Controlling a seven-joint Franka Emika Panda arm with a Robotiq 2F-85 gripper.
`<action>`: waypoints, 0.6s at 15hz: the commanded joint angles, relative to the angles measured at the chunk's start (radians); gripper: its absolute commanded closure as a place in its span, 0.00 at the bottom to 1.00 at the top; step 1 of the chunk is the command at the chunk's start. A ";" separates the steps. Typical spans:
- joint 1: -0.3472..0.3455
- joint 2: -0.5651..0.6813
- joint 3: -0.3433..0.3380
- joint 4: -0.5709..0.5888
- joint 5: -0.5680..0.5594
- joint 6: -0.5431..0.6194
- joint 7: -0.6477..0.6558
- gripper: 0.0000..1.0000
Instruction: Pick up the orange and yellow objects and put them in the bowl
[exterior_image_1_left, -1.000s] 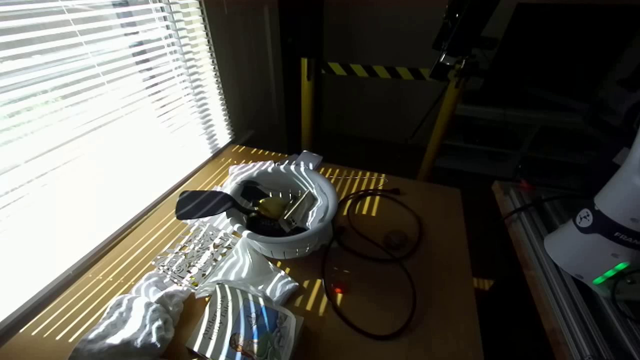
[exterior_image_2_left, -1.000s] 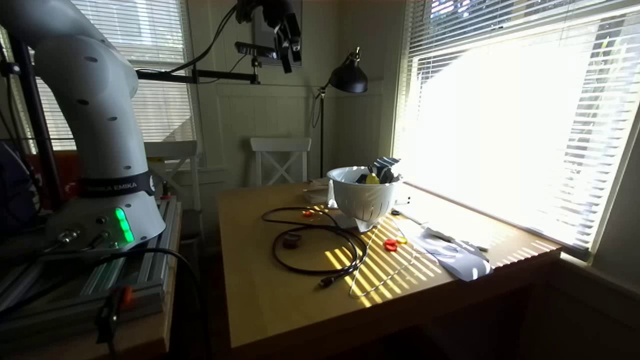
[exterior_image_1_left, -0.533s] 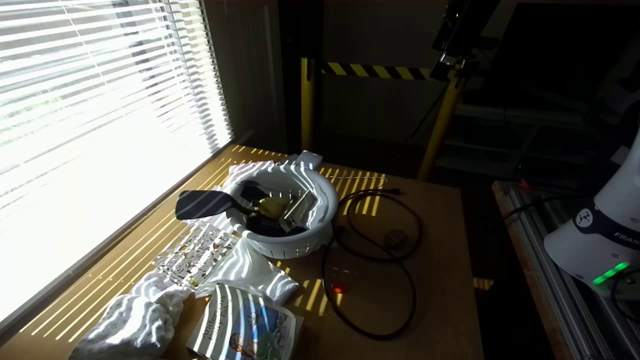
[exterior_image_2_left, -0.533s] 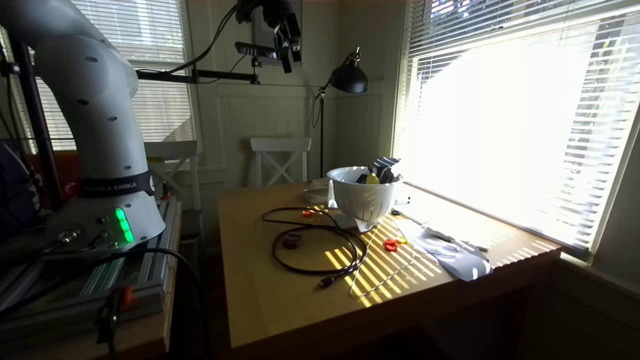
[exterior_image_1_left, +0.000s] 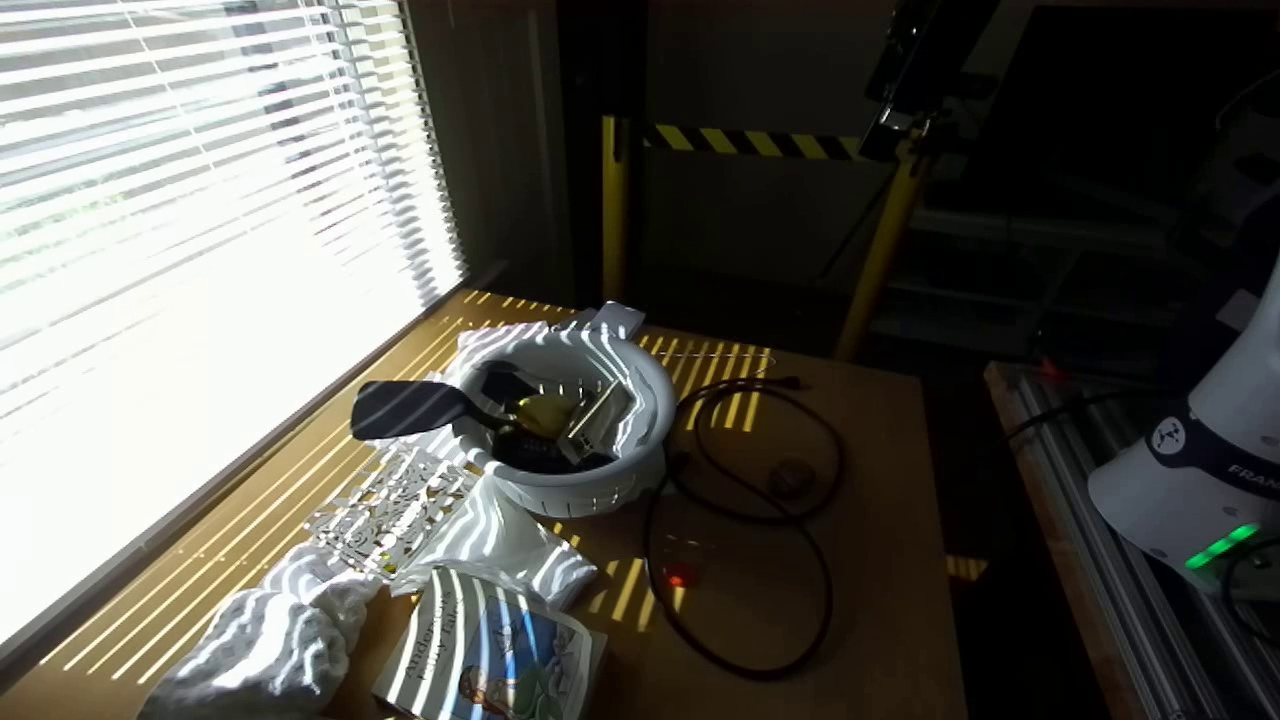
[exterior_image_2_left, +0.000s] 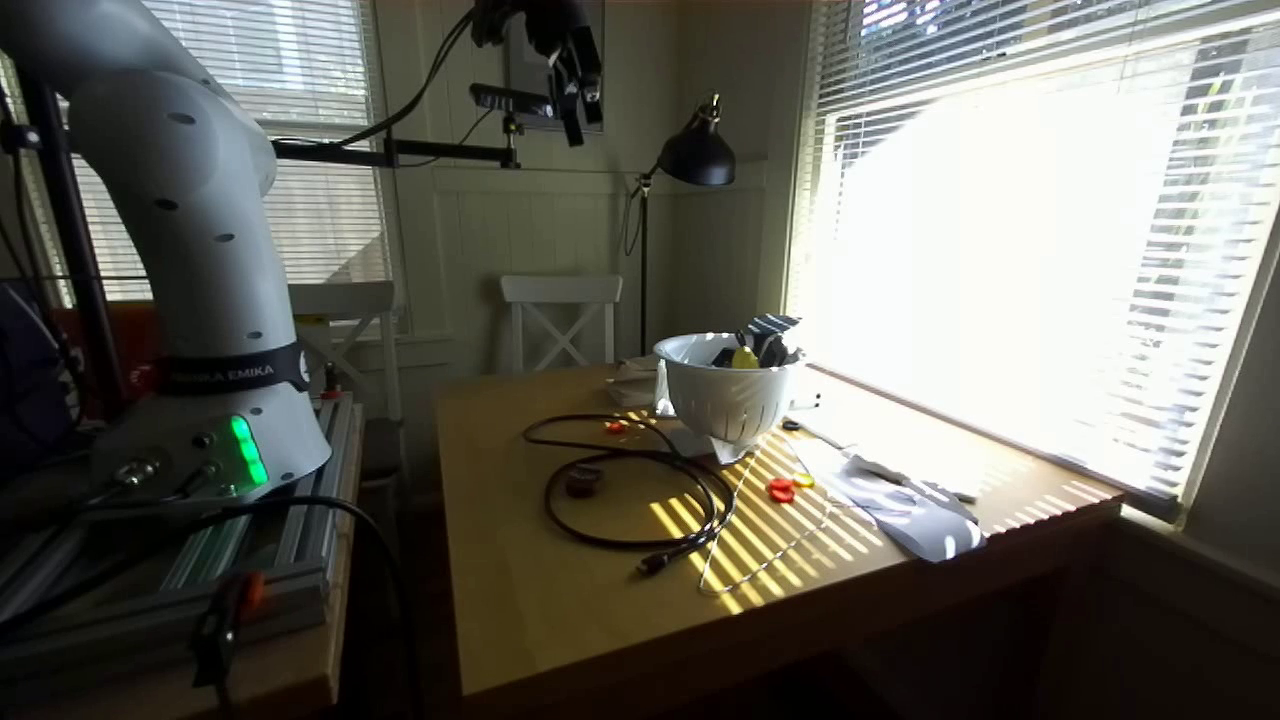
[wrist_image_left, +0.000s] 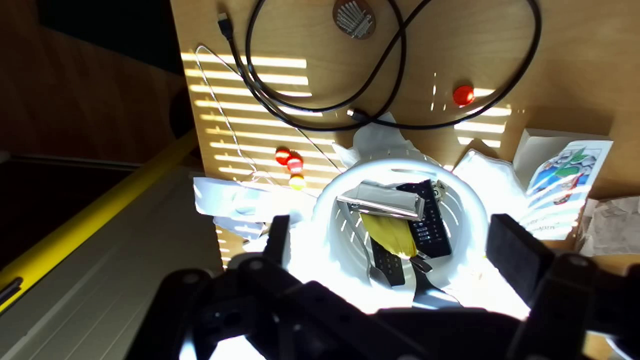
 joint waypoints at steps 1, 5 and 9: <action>0.018 0.003 -0.014 0.002 -0.010 -0.003 0.009 0.00; 0.046 0.186 0.036 0.014 -0.053 0.045 -0.017 0.00; 0.054 0.378 0.070 0.045 -0.100 0.069 0.038 0.00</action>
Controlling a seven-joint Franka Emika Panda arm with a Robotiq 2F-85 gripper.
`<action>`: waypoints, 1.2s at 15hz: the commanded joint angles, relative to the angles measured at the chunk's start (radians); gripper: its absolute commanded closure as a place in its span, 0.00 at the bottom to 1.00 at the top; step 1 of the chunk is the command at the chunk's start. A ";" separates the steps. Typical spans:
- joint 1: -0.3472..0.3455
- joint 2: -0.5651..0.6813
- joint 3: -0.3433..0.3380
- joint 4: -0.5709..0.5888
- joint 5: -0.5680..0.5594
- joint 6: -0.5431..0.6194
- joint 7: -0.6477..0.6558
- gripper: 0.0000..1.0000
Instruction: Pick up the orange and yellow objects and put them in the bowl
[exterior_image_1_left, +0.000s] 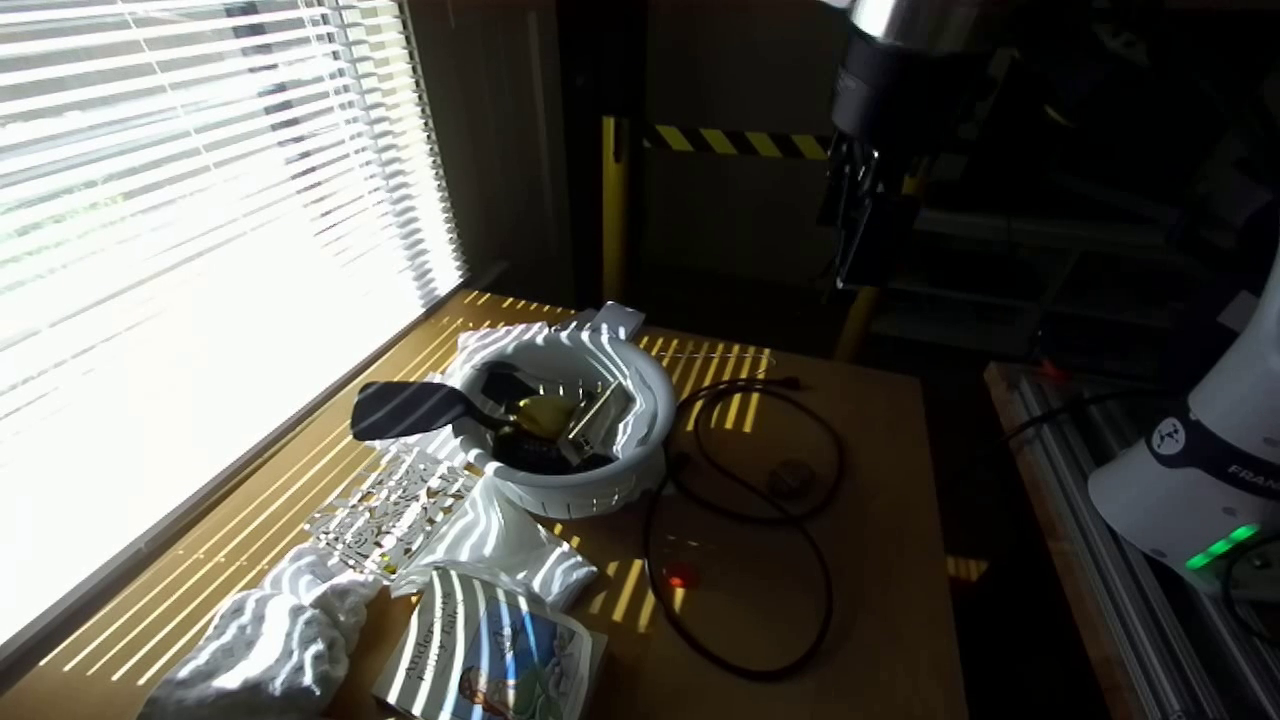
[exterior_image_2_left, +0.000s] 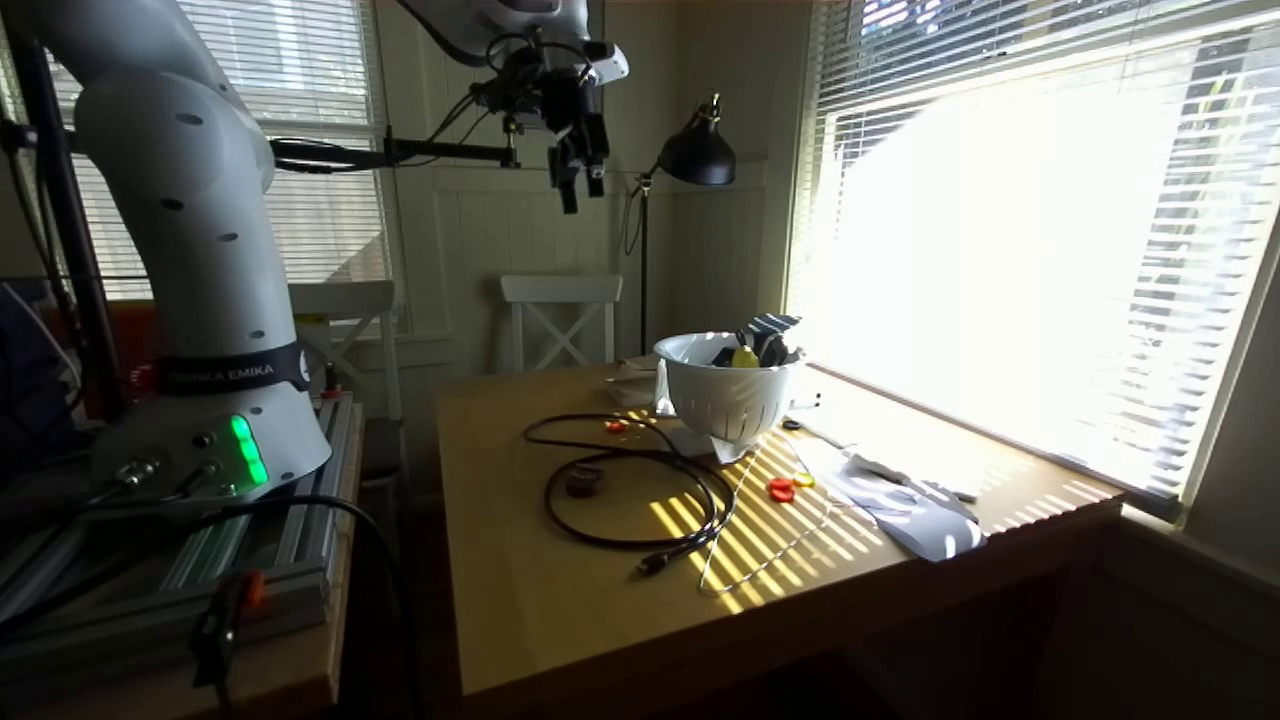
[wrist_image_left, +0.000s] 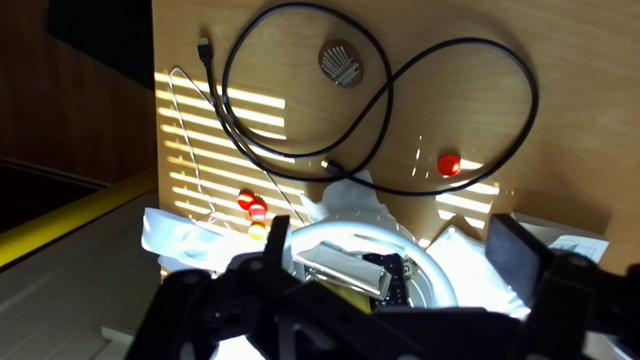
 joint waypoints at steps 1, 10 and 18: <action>0.023 0.189 -0.002 0.059 -0.060 0.021 0.034 0.00; 0.052 0.291 -0.059 0.070 -0.037 0.029 -0.057 0.00; 0.073 0.563 -0.133 0.087 -0.074 0.117 -0.435 0.00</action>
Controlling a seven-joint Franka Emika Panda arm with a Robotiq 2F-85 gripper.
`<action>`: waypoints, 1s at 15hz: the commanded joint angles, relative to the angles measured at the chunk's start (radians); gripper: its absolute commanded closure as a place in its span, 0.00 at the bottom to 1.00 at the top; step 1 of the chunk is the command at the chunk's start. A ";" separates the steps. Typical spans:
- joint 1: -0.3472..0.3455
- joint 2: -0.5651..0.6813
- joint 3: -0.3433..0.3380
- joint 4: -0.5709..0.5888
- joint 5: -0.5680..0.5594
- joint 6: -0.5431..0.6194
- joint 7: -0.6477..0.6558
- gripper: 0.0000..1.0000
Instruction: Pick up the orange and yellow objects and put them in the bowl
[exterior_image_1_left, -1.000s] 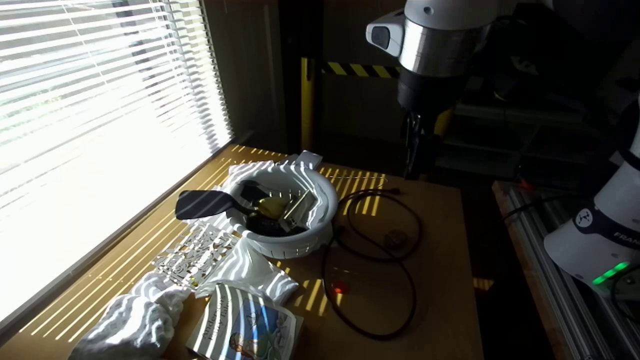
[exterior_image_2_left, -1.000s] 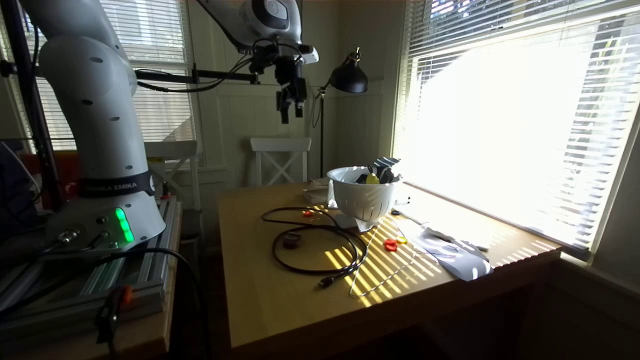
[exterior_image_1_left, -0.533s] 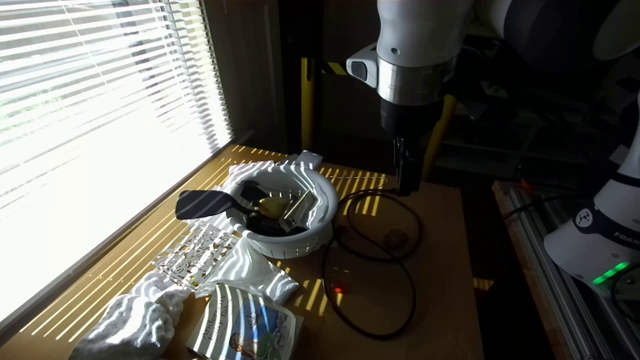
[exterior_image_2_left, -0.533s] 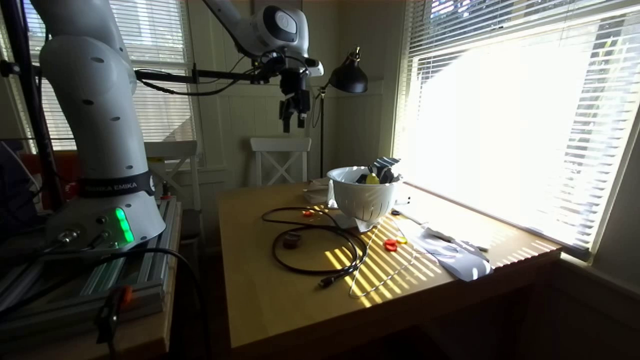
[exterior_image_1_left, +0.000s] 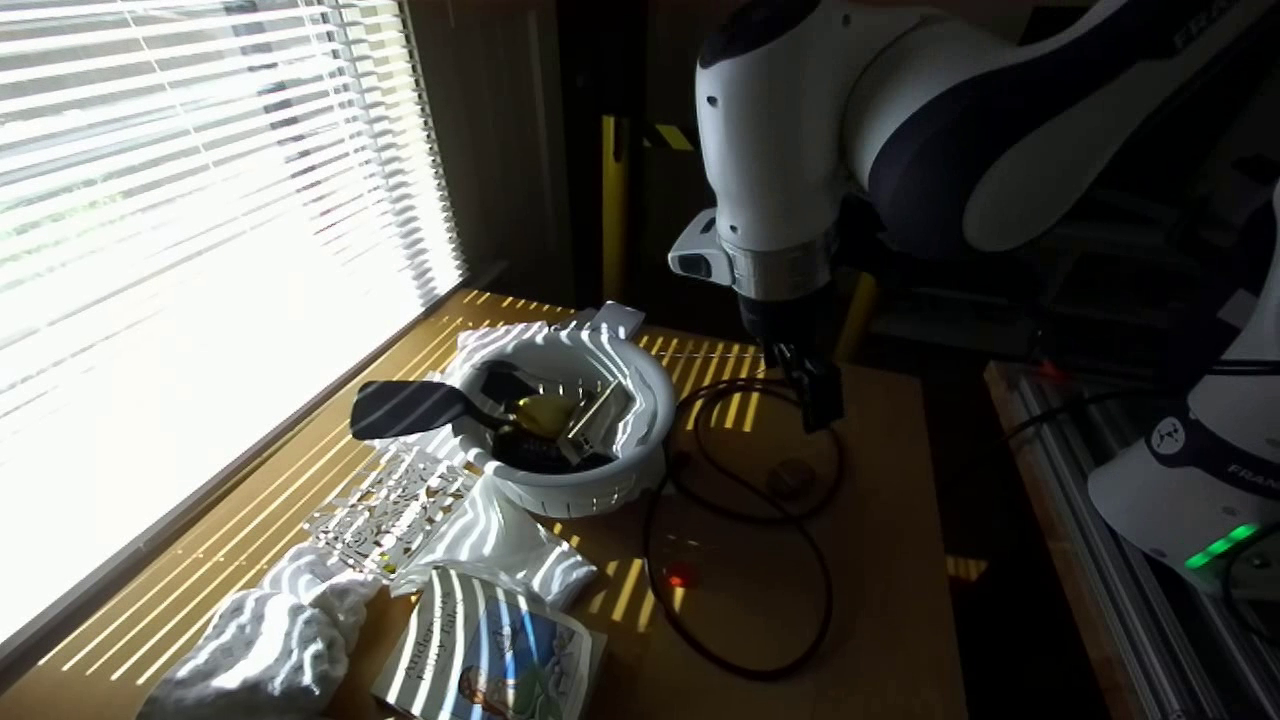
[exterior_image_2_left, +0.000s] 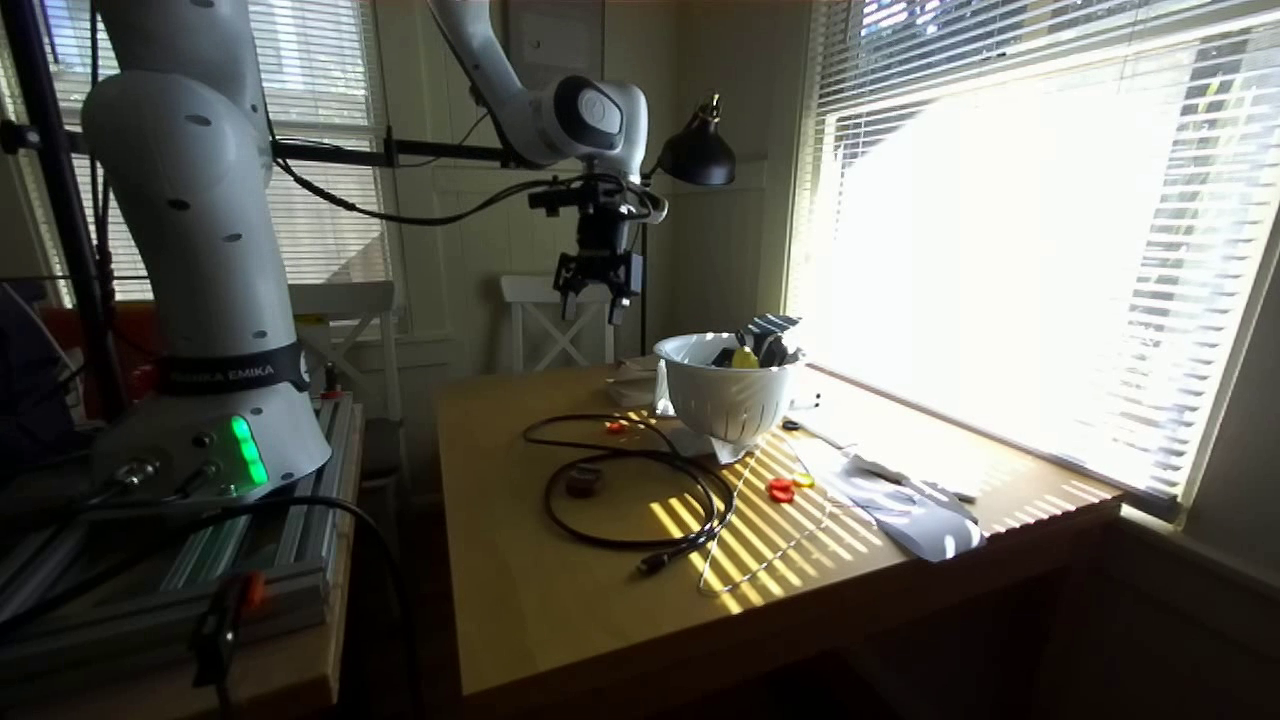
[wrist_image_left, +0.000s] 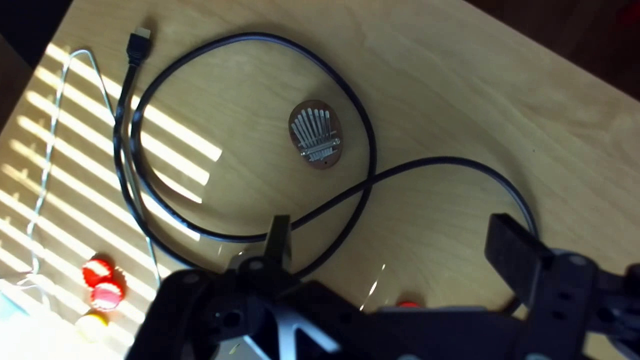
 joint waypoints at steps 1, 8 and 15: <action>0.047 0.164 0.001 0.068 -0.057 -0.010 -0.031 0.00; 0.097 0.270 -0.006 0.116 -0.051 -0.018 0.049 0.00; 0.071 0.404 -0.061 0.153 -0.020 0.315 0.126 0.00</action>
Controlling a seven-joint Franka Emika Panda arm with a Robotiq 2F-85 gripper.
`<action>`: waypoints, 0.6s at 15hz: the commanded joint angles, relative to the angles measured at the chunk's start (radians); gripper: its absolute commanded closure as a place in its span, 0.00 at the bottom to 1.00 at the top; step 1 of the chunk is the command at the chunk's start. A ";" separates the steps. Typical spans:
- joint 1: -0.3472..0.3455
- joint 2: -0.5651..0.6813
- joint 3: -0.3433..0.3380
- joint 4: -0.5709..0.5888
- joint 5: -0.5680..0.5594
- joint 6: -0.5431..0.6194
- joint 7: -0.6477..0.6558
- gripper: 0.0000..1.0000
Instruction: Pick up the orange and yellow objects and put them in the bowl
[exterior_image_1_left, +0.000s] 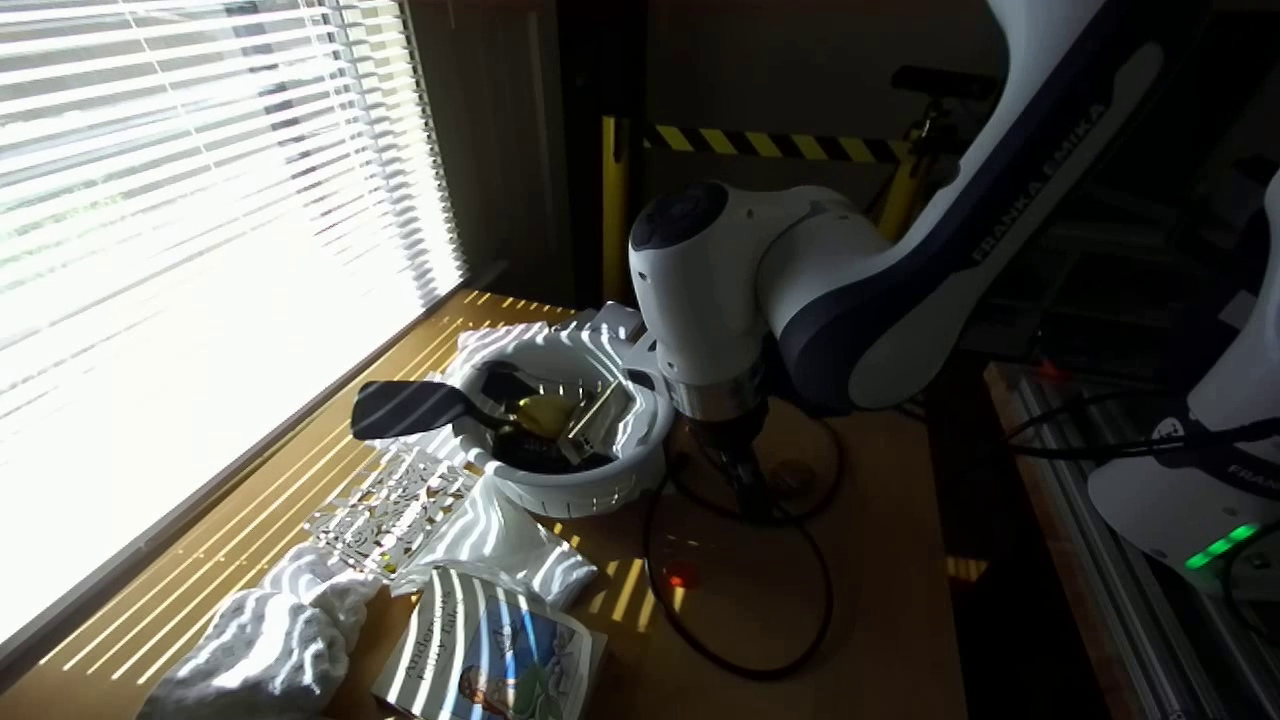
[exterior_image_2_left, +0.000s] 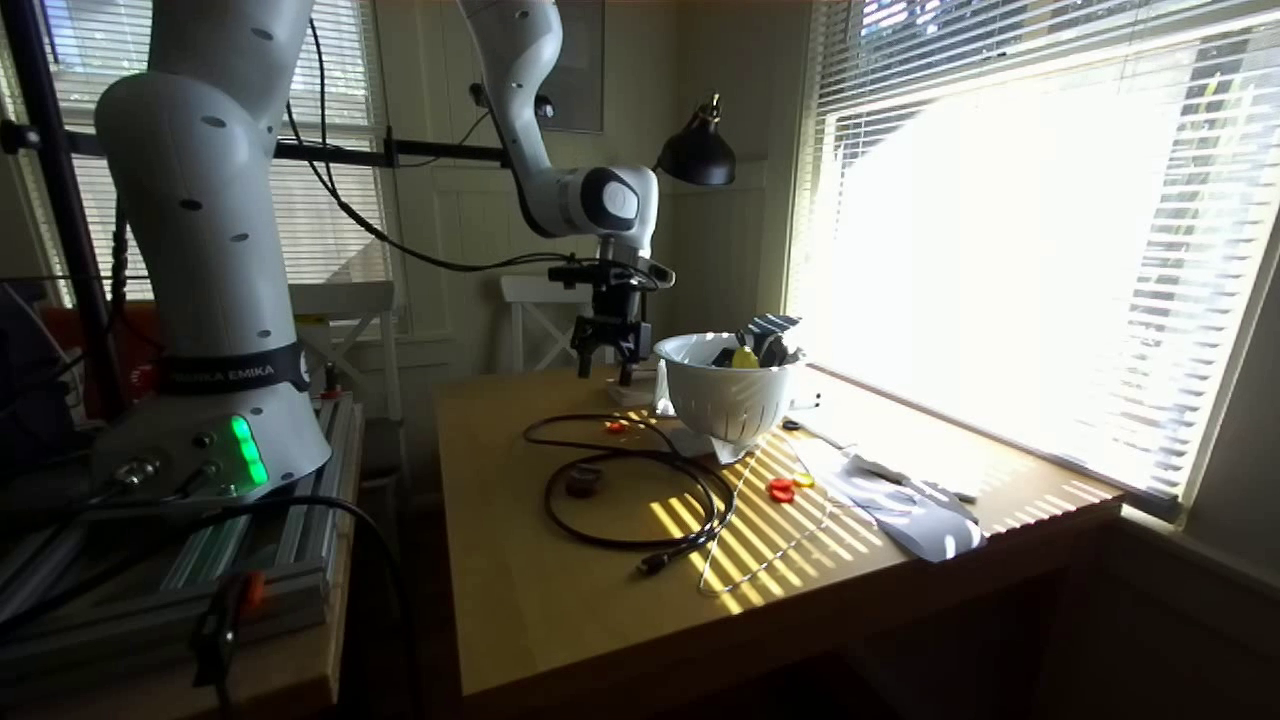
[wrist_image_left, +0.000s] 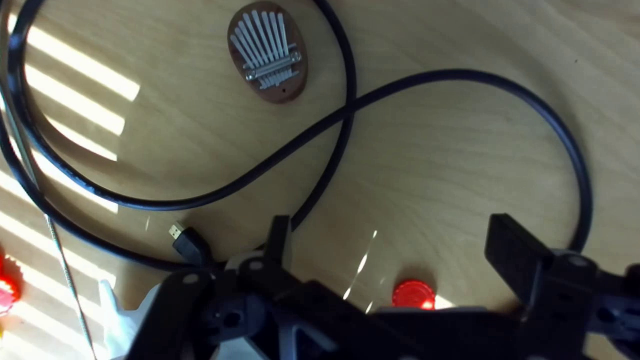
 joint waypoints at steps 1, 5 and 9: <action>0.003 0.091 -0.031 0.025 -0.011 0.146 0.005 0.00; 0.070 0.158 -0.070 0.046 -0.094 0.230 0.014 0.00; 0.140 0.207 -0.099 0.072 -0.204 0.278 -0.012 0.00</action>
